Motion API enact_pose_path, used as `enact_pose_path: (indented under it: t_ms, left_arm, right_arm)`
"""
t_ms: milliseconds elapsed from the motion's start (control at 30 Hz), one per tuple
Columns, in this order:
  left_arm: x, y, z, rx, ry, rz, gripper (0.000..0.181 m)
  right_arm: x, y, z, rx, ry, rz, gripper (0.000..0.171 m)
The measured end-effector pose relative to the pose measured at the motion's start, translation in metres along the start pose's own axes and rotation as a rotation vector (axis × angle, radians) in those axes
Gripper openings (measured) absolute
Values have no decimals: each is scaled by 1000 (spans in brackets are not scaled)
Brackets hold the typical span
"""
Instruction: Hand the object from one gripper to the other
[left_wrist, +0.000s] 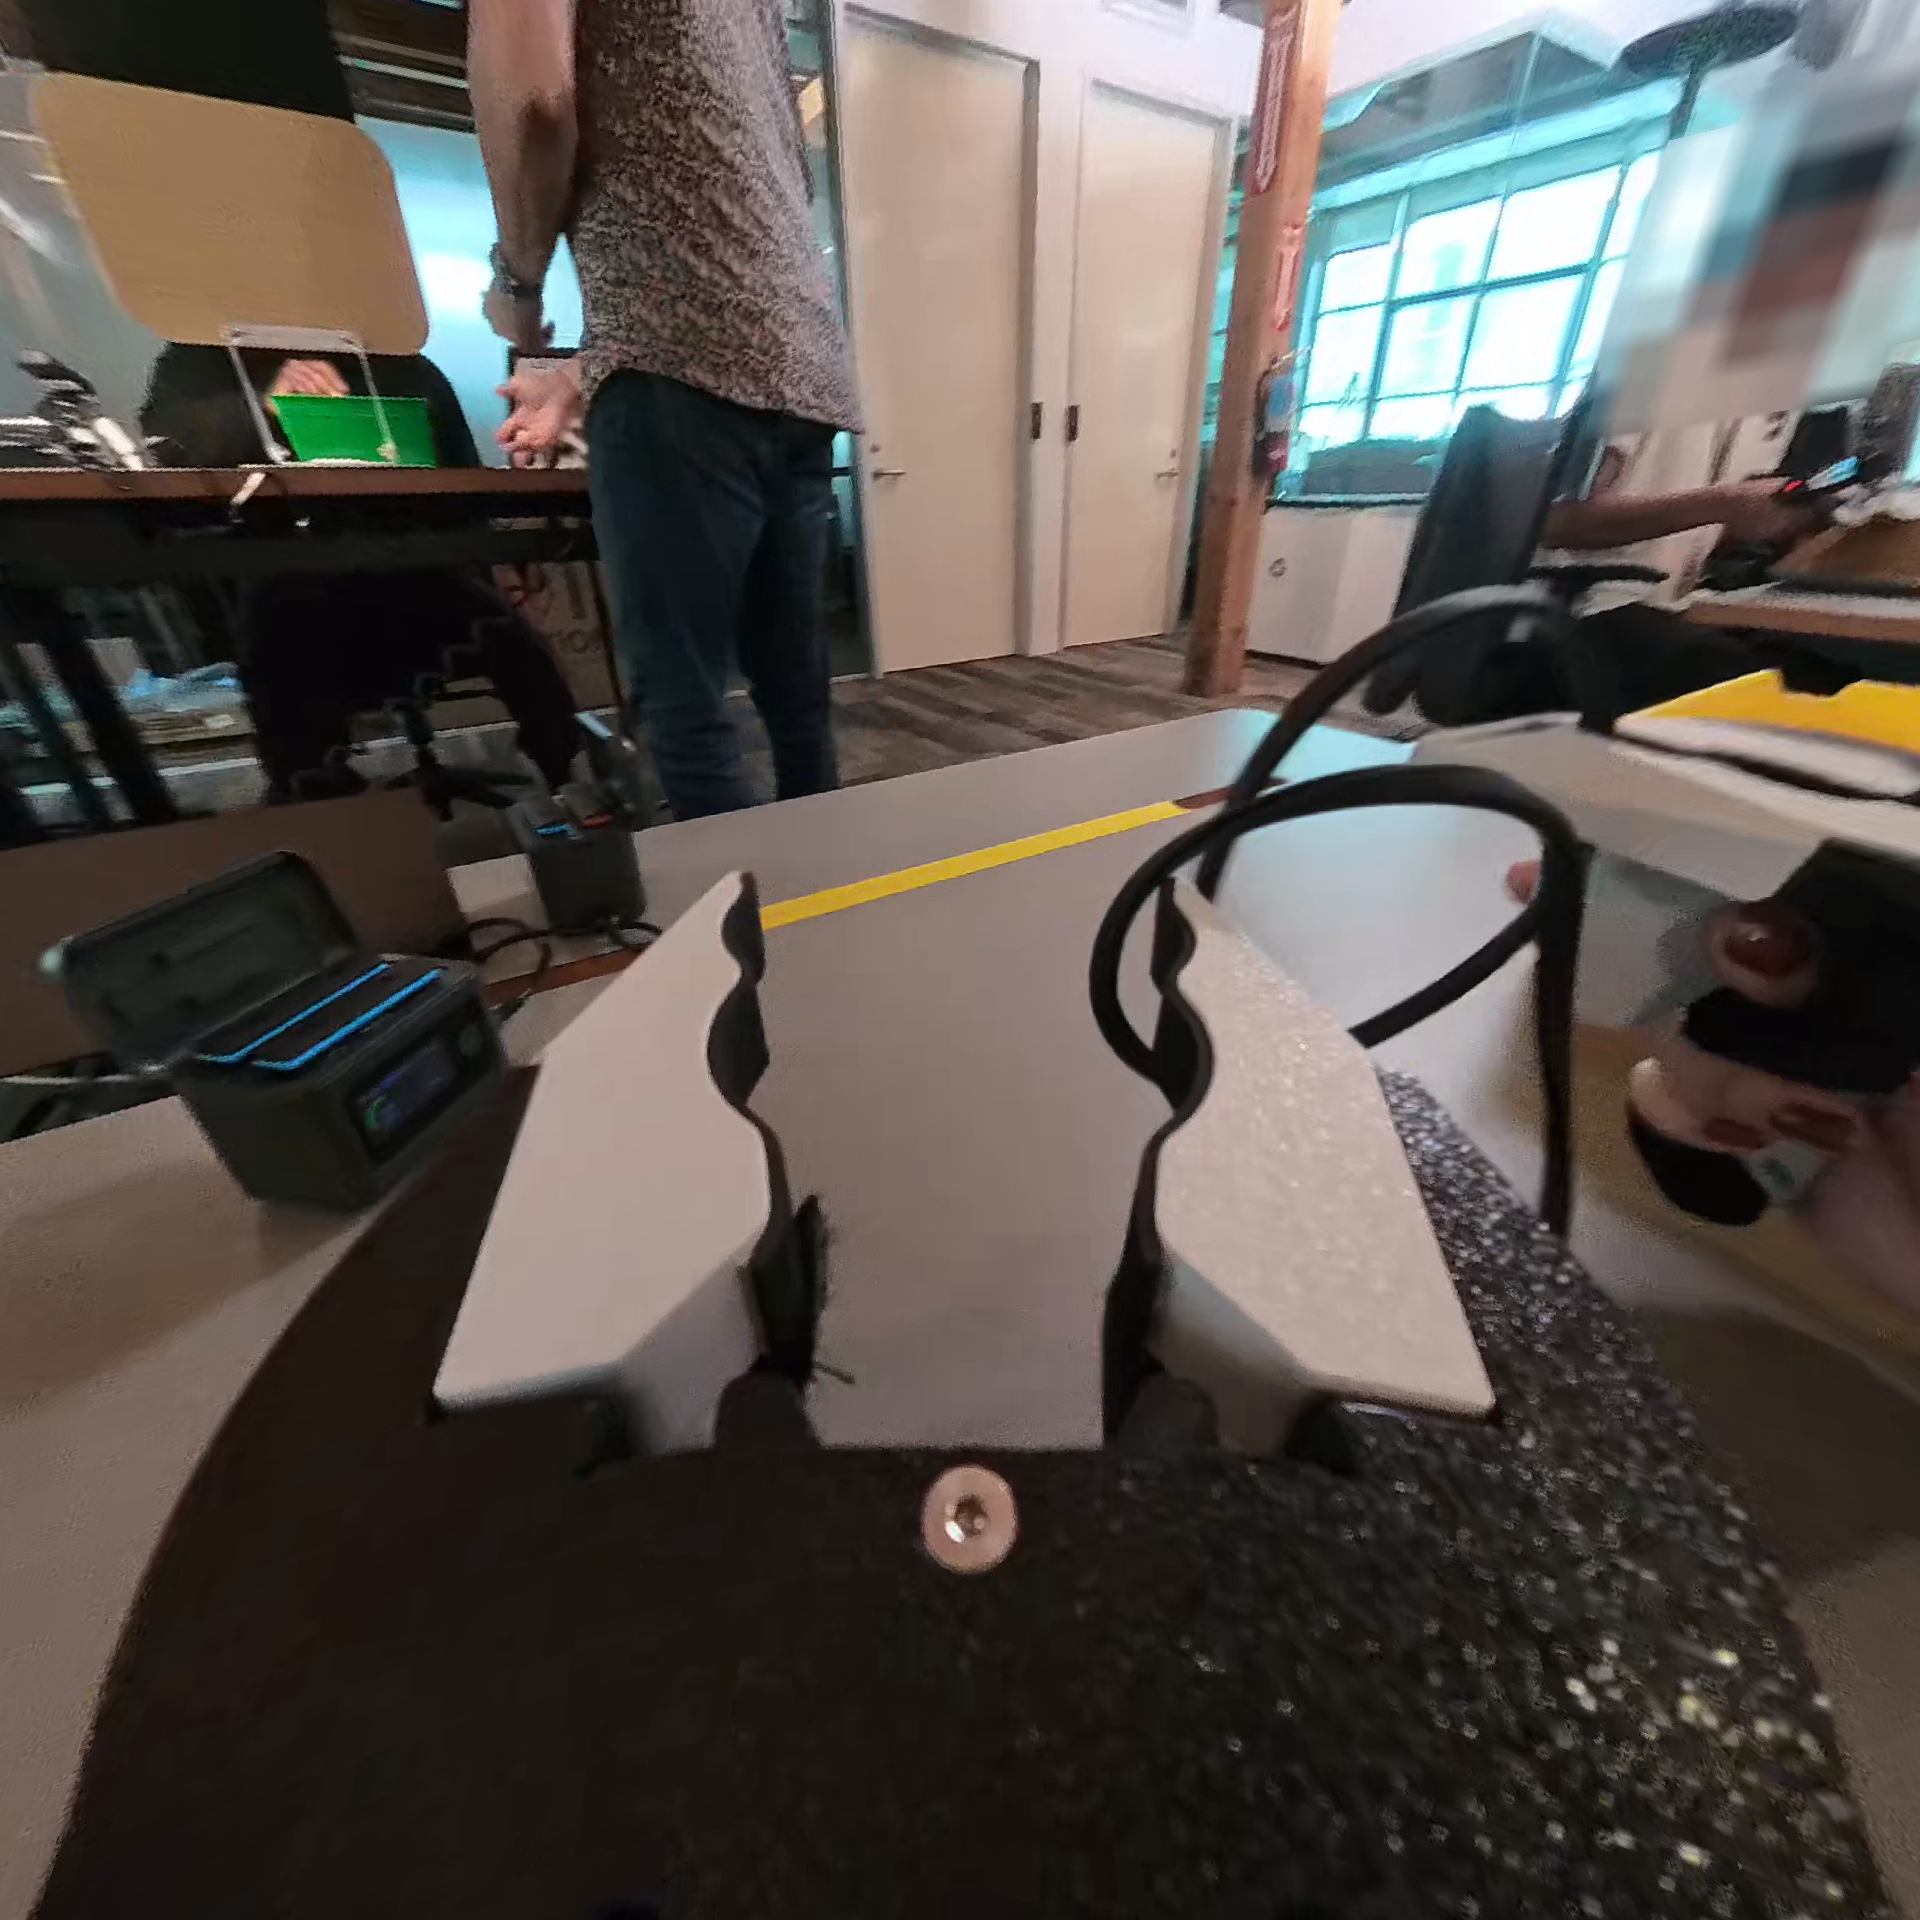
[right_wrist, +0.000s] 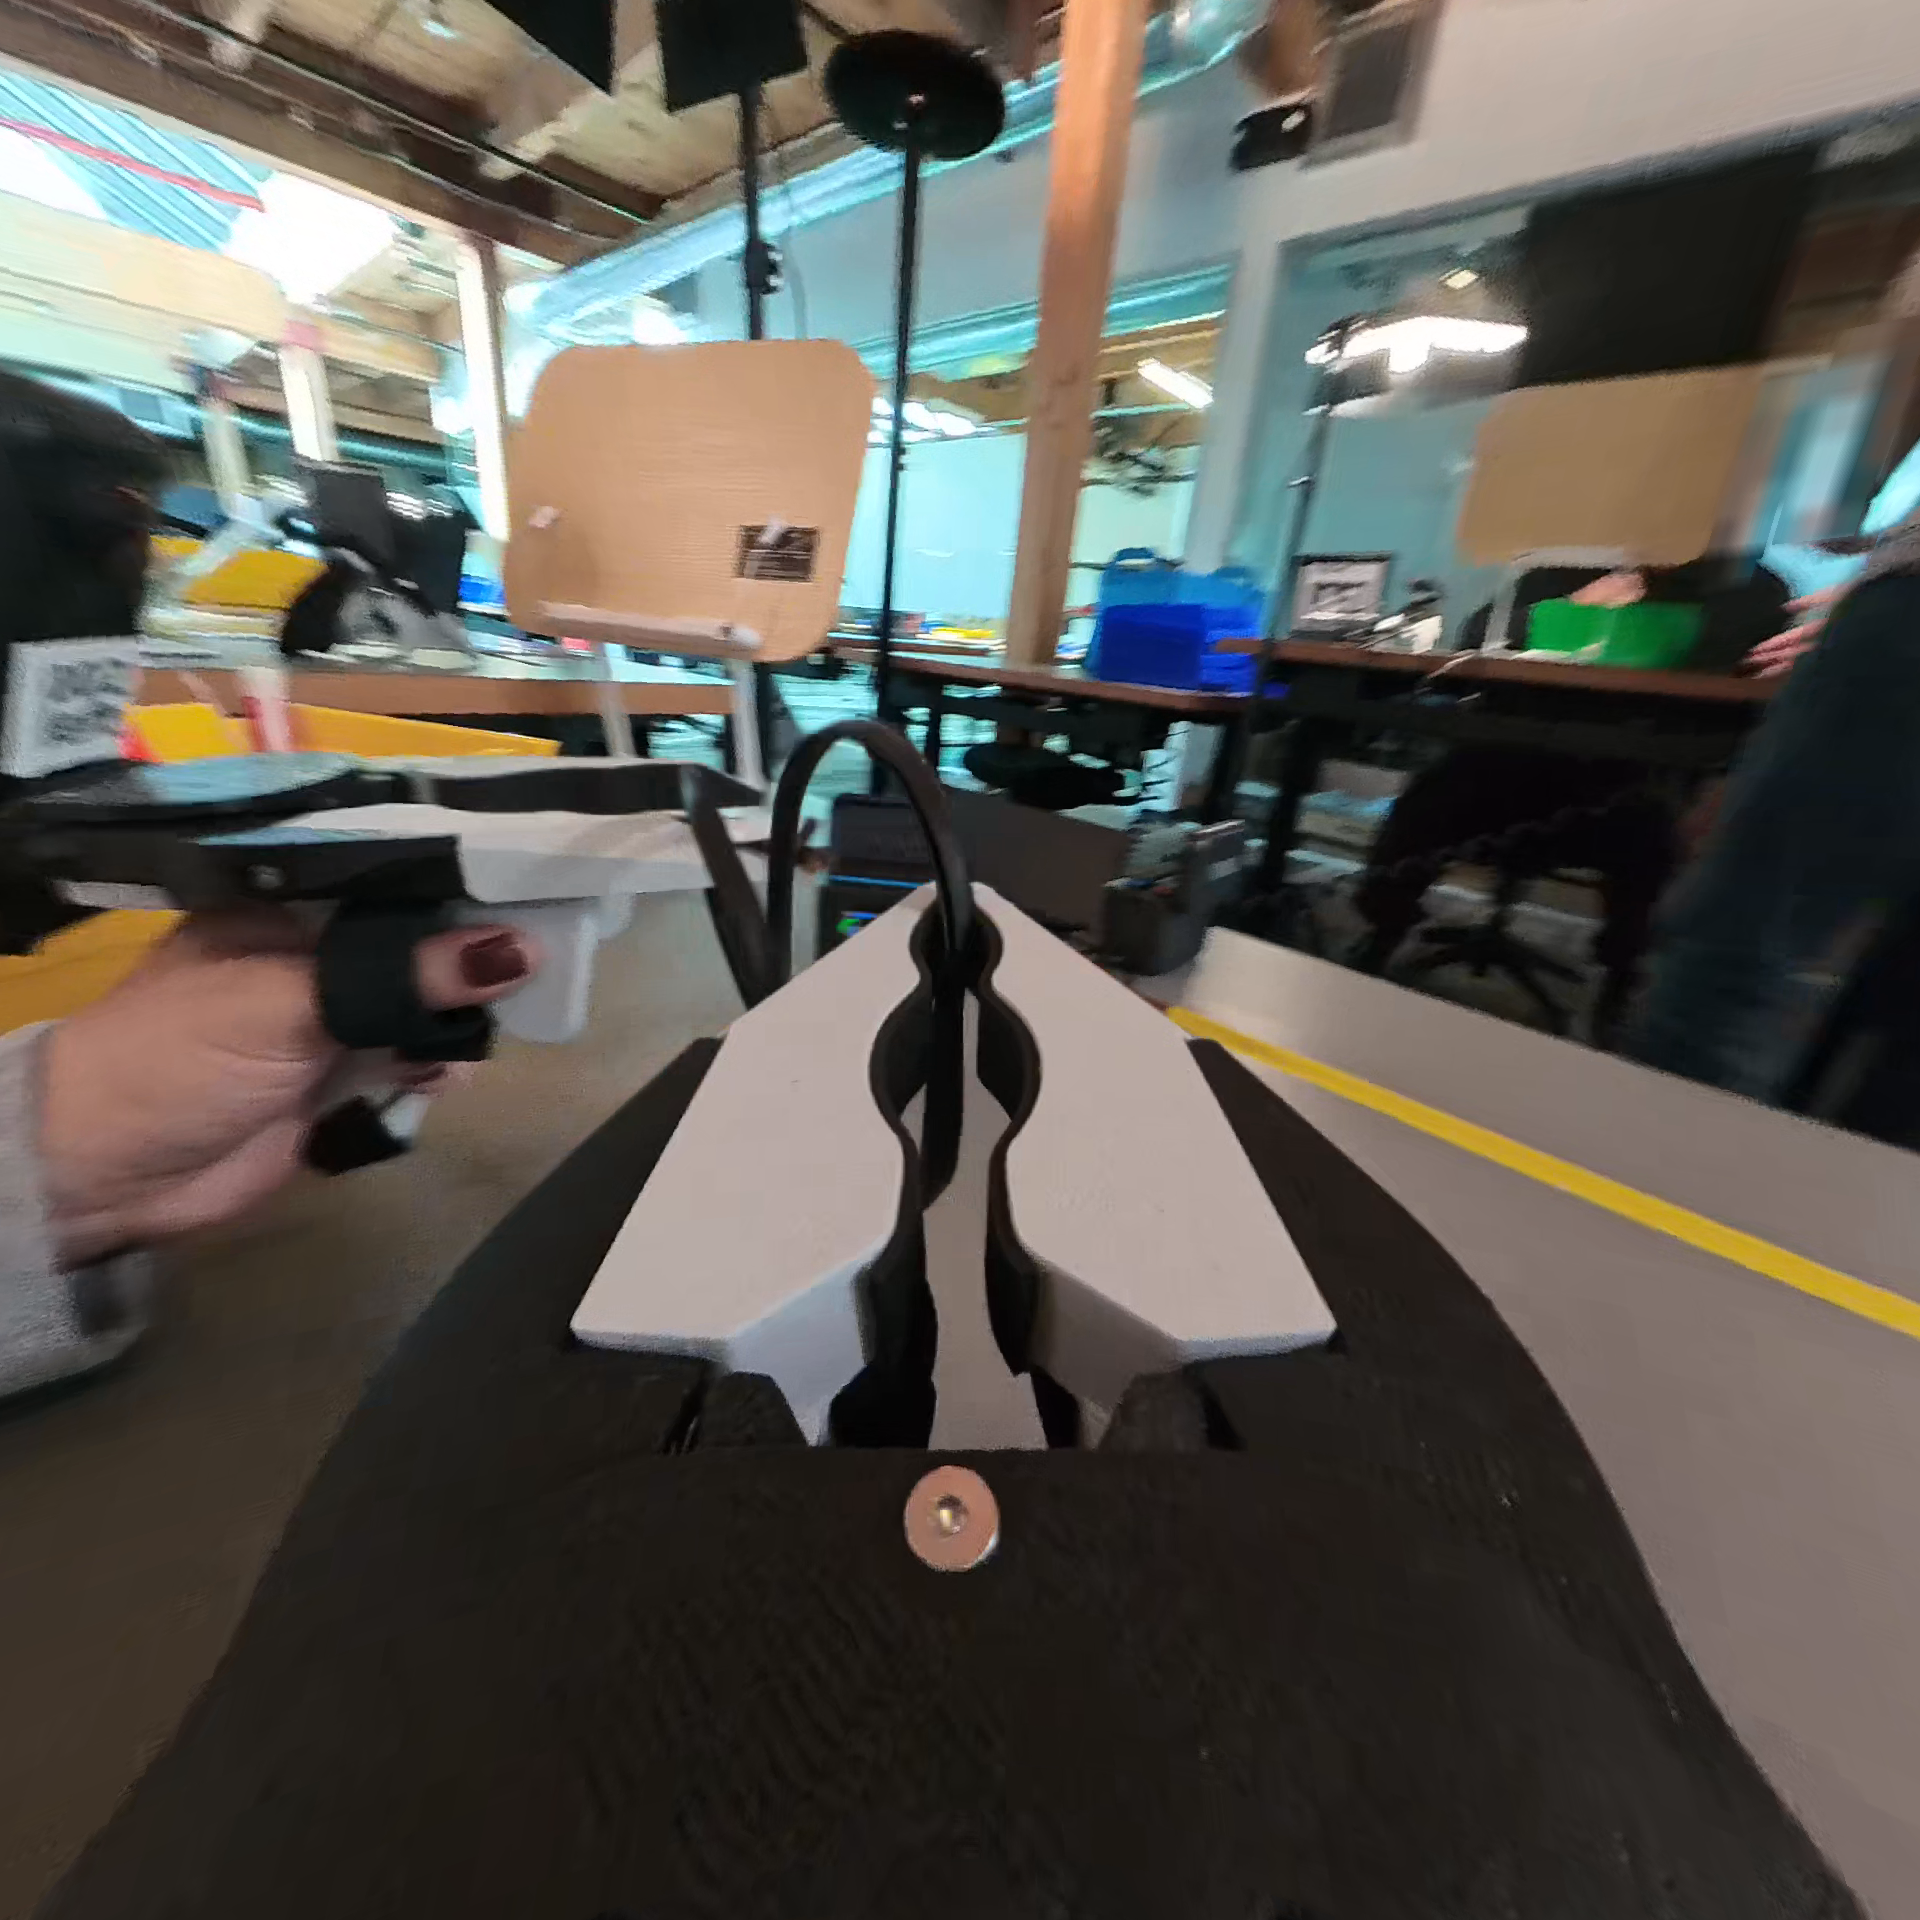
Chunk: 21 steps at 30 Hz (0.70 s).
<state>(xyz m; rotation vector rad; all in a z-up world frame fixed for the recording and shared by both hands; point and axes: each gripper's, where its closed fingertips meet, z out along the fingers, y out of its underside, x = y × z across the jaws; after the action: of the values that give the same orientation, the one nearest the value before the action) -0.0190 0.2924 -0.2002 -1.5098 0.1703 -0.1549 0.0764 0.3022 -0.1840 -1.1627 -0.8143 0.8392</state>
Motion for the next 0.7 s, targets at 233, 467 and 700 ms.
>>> enact_pose_path:
  t_ms: [233, 467, 700]
  left_arm:
    - [-10, -4, -6, 2, -98, 66, 71]
    - [-26, -14, -18, -1, -226, 198, 63]
    - [-6, -24, -20, 76, -76, 190, 59]
  right_arm:
    - [18, -12, -8, 21, 215, -235, 0]
    - [7, -2, 0, -42, 221, -396, 0]
    - [9, 6, 2, -92, 248, -443, 0]
